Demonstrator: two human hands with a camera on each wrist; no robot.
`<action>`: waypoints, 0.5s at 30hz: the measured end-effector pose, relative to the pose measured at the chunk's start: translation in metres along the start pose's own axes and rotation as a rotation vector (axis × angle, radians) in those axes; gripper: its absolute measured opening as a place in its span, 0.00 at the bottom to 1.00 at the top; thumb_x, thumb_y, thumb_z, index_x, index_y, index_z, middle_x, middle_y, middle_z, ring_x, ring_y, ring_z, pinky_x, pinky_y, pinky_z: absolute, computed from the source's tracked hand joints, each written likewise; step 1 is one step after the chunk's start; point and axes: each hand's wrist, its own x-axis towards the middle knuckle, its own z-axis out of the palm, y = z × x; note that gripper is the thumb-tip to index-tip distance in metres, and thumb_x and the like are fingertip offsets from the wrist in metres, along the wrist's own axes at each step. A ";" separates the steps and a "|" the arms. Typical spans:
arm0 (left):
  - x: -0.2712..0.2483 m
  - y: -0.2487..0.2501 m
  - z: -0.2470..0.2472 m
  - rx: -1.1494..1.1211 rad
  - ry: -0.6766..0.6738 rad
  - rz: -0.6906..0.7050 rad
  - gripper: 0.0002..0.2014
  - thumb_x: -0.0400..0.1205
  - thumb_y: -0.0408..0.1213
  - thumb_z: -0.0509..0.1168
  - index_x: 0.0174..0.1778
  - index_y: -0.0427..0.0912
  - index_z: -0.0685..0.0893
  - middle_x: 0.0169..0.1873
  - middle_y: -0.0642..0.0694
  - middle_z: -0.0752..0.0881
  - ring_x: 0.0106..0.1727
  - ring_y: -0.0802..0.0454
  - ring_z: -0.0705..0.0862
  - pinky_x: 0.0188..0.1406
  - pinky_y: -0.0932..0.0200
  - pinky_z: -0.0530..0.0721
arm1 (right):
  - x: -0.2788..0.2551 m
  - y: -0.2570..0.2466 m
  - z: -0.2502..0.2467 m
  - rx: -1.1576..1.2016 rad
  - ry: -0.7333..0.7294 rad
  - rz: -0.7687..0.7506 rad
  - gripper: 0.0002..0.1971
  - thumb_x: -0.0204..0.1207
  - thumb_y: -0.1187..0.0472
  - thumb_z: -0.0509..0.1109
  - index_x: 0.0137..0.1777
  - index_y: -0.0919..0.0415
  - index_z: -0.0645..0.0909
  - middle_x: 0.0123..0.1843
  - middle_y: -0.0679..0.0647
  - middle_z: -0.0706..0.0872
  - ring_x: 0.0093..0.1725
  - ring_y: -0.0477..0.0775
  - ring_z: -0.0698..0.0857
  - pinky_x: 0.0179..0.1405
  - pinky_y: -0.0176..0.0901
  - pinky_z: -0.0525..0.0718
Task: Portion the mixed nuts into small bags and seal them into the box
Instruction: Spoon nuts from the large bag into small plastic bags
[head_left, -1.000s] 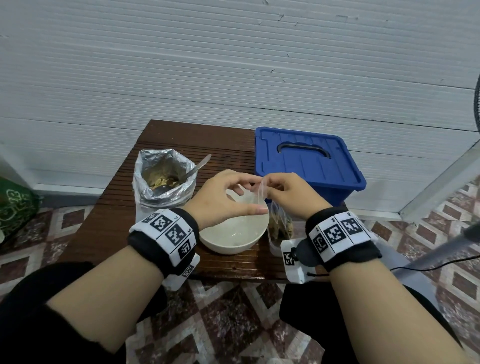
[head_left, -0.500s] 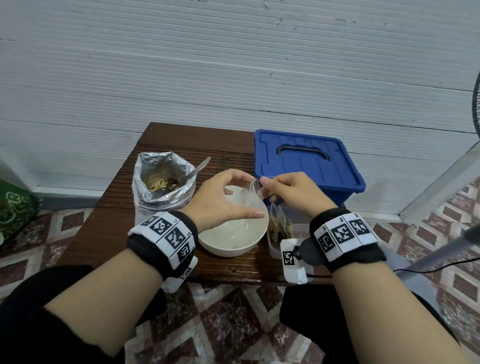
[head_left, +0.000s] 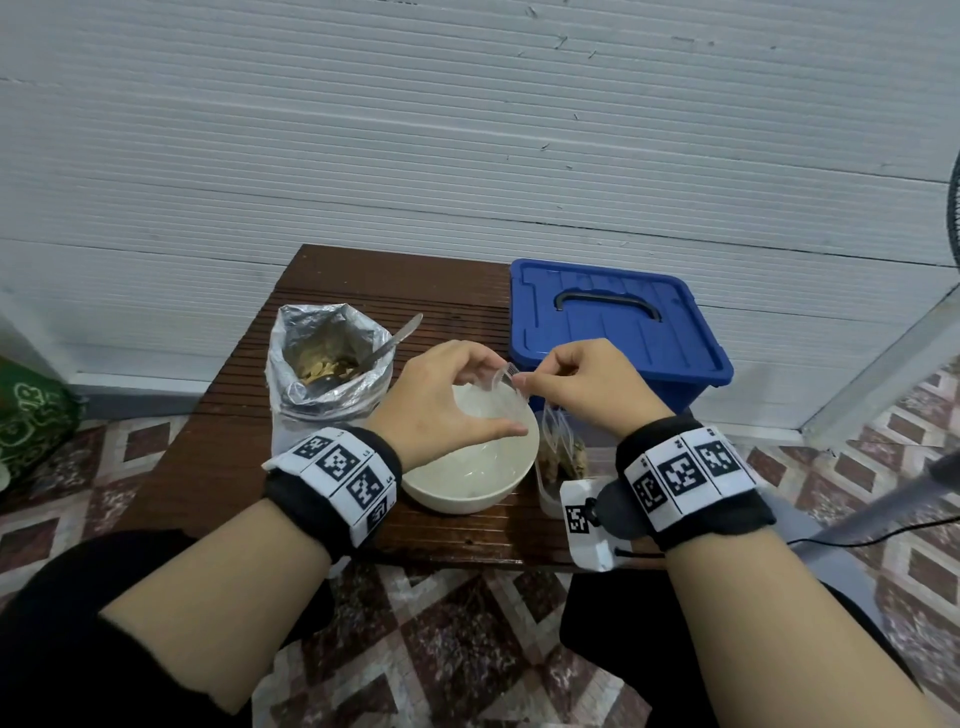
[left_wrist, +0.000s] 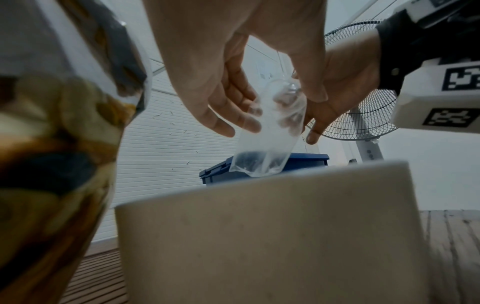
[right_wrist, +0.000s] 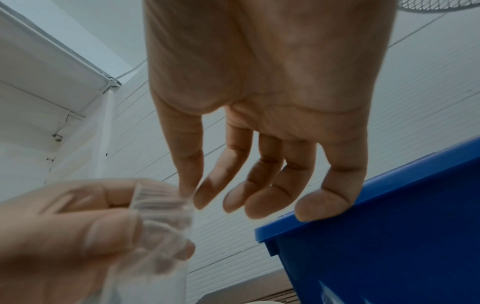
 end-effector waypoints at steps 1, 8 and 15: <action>0.000 0.000 0.000 -0.003 0.000 0.001 0.29 0.62 0.50 0.83 0.56 0.47 0.84 0.50 0.55 0.85 0.55 0.67 0.79 0.52 0.81 0.73 | -0.001 -0.001 0.000 -0.001 -0.008 -0.001 0.12 0.72 0.52 0.77 0.33 0.58 0.84 0.28 0.43 0.81 0.29 0.36 0.78 0.32 0.29 0.72; -0.002 0.000 0.001 0.015 0.006 0.050 0.26 0.63 0.51 0.82 0.54 0.48 0.84 0.47 0.55 0.85 0.48 0.65 0.84 0.53 0.72 0.80 | 0.000 0.000 0.003 -0.050 0.027 0.010 0.09 0.73 0.58 0.76 0.37 0.63 0.86 0.34 0.50 0.87 0.37 0.42 0.84 0.36 0.32 0.77; -0.001 -0.003 0.003 0.070 0.016 0.073 0.39 0.60 0.55 0.82 0.66 0.48 0.80 0.56 0.56 0.82 0.57 0.65 0.80 0.58 0.79 0.72 | -0.001 -0.006 0.000 -0.017 0.080 0.036 0.14 0.72 0.57 0.77 0.29 0.61 0.79 0.29 0.50 0.82 0.31 0.42 0.79 0.33 0.33 0.75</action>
